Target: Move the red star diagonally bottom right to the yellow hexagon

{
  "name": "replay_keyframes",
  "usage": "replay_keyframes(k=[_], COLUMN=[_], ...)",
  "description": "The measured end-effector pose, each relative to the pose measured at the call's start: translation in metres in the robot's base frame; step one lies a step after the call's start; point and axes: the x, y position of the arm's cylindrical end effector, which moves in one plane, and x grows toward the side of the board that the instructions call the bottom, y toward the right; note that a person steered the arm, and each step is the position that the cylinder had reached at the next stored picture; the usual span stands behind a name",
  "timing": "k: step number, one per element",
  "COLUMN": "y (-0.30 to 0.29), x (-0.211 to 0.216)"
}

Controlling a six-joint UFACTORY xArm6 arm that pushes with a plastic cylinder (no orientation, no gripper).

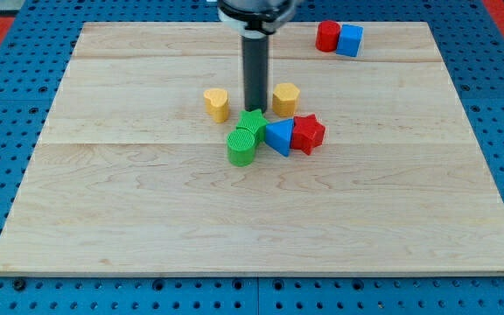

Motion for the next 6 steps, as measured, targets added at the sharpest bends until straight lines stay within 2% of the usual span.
replay_keyframes(k=[1,2,3,4,5,6], y=[0.036,0.042,0.018,0.085,0.087,0.120], x=[0.015,0.051,0.063,0.075,0.056,0.043])
